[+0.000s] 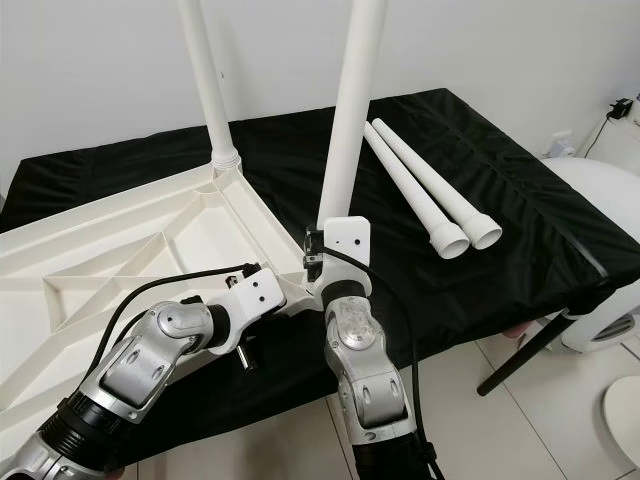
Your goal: Building children table
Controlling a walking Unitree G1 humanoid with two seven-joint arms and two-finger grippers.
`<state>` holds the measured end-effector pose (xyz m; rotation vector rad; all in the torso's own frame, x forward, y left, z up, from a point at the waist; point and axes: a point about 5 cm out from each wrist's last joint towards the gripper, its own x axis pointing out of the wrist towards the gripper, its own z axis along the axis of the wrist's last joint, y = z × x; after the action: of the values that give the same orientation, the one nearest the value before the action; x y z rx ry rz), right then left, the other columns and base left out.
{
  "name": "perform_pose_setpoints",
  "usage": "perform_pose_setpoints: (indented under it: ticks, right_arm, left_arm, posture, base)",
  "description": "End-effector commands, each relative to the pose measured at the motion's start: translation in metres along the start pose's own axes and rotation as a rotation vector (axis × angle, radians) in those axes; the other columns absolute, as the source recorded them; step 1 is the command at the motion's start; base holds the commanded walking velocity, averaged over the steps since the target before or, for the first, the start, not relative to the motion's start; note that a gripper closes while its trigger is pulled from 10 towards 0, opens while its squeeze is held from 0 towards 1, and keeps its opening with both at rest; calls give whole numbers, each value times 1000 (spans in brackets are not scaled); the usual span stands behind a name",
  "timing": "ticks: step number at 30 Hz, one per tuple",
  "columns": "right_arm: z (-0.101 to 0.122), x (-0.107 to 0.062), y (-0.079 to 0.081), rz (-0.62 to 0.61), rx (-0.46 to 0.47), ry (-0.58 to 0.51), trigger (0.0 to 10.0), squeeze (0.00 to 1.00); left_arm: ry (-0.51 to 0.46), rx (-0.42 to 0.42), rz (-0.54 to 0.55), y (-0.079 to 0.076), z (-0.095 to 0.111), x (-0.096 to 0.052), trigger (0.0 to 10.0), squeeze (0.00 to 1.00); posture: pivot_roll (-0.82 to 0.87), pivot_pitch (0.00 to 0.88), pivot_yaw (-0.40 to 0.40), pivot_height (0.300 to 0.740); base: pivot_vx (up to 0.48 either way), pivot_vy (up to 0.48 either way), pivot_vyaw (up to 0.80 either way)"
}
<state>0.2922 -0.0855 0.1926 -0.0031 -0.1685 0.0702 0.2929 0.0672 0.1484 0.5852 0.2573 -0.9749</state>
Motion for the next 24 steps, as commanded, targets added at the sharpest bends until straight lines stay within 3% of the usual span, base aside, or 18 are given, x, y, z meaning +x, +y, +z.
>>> perform_pose_setpoints:
  ticks: [1, 3, 6, 7, 9, 10, 24]
  right_arm:
    - [-22, -3, -29, -114, -78, 99, 10000, 0]
    - [-7, 2, -32, -93, -69, 30, 10000, 0]
    - [-3, 3, -33, -87, -70, 14, 10000, 0]
    - [-2, 4, -33, -84, -74, 9, 10000, 0]
    - [-1, 4, -34, -78, -76, 2, 10000, 0]
    - [1, 4, -34, -72, -73, -6, 10000, 0]
    - [9, 11, -28, 0, -31, -47, 10000, 0]
  left_arm:
    - [-83, 48, 68, 9, 18, -7, 10000, 0]
    - [-81, 46, 66, 9, 17, -6, 10000, 0]
    - [-82, 43, 64, 8, 17, -6, 10000, 0]
    - [-83, 41, 62, 8, 17, -6, 10000, 380]
    - [-87, 32, 58, 8, 17, -6, 10000, 380]
    - [-92, 20, 50, 8, 18, -6, 10000, 1000]
    - [-112, 28, 47, 9, 22, -8, 10000, 1000]
  posture:
    - [-111, 104, 30, 740]
    - [-115, 99, 29, 740]
    - [-115, 95, 26, 740]
    - [-115, 95, 26, 740]
    - [-114, 93, 23, 740]
    - [-114, 91, 20, 740]
    - [-108, 74, 10, 740]
  base:
    - [0, 0, 0]
    - [0, 0, 0]
    - [0, 0, 0]
    - [0, 0, 0]
    - [0, 0, 0]
    - [0, 0, 0]
    - [0, 0, 0]
